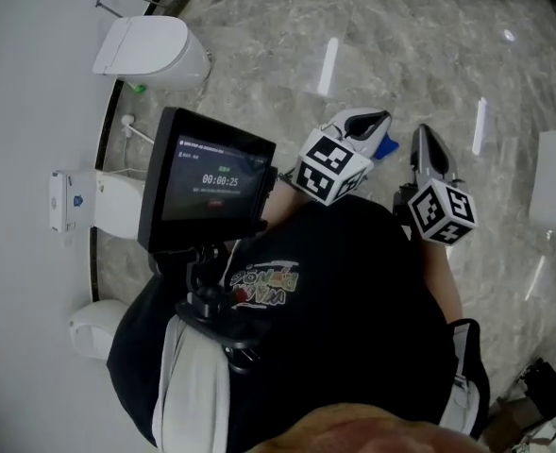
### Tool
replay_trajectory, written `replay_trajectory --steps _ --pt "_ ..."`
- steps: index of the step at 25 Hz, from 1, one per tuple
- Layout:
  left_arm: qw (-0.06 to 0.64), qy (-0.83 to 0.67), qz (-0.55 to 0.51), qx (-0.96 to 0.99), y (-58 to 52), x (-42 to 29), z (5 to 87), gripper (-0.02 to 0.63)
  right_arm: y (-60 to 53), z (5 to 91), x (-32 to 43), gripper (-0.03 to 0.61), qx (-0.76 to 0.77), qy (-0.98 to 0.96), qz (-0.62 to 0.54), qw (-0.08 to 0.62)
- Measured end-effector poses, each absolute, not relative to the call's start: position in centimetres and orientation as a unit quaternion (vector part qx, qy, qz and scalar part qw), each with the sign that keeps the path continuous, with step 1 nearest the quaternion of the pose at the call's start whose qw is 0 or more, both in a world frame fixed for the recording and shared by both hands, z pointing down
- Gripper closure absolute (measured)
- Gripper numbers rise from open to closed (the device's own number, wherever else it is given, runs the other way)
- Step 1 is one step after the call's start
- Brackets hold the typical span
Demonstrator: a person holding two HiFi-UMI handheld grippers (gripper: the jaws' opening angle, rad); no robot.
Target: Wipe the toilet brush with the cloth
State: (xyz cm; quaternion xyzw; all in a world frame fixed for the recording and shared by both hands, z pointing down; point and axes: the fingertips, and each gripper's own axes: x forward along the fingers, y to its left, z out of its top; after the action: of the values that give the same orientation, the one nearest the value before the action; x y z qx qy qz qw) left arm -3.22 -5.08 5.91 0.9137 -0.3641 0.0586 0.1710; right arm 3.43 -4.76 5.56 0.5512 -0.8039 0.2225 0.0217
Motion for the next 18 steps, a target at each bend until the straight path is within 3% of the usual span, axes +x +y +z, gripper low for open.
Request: replay_trajectory --steps 18 --pt "0.139 -0.350 0.080 0.923 -4.2 -1.8 6.3 0.601 -3.9 6.8 3.8 0.575 0.553 -0.801 0.229 0.018"
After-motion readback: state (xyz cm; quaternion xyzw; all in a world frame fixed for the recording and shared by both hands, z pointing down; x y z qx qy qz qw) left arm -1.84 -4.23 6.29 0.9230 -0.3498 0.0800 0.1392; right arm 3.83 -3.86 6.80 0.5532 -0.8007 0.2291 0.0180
